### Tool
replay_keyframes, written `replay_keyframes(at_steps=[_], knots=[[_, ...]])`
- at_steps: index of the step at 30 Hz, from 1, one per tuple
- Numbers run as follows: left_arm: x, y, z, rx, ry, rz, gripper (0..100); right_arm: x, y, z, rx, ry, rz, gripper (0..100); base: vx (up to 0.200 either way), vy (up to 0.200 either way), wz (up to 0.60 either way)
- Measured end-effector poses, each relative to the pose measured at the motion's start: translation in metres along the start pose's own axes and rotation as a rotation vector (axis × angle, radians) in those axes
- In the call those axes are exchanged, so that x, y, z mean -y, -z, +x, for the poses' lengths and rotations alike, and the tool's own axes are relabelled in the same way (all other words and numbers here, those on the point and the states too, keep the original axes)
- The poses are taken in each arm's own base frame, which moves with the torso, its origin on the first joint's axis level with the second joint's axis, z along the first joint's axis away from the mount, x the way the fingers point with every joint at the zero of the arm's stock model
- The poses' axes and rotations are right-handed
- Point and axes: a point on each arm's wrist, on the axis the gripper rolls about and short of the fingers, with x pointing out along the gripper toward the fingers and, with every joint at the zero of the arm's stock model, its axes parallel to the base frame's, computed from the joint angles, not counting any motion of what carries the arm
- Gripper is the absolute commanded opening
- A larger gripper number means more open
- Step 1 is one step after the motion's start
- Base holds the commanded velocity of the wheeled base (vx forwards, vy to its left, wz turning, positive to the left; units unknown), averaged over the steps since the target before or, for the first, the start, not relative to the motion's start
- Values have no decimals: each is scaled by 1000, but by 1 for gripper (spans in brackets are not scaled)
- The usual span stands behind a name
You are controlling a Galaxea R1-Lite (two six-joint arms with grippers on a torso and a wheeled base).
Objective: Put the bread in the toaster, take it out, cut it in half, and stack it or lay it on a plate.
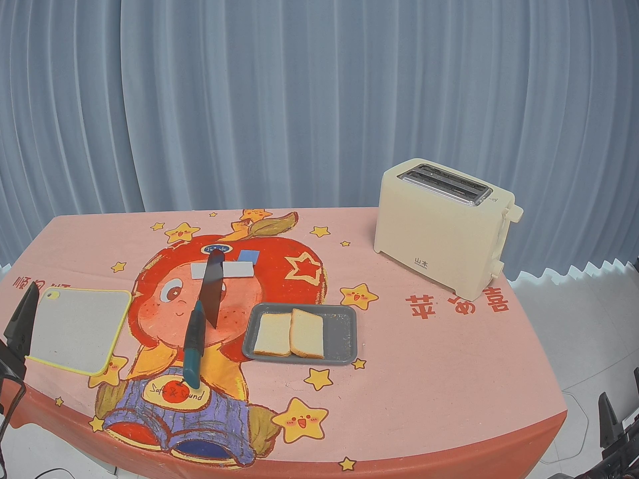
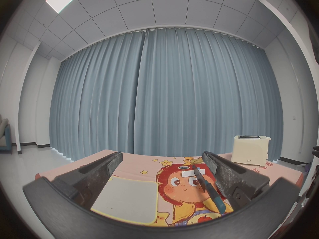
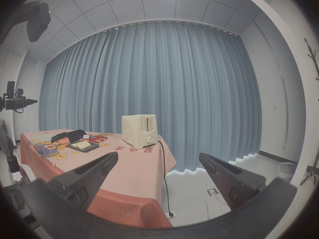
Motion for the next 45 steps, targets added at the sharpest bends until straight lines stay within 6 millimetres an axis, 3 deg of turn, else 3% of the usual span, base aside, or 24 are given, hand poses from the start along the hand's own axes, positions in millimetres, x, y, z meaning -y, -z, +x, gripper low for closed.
replay_keyframes(at_steps=[22, 45], knots=[[-6, 21, -29, -9, -3, 2, 100, 0, 0, 0, 0, 0, 0, 100, 0, 0, 0], [-11, 64, -61, -106, -14, 21, 100, 0, 0, 0, 0, 0, 0, 100, 0, 0, 0]])
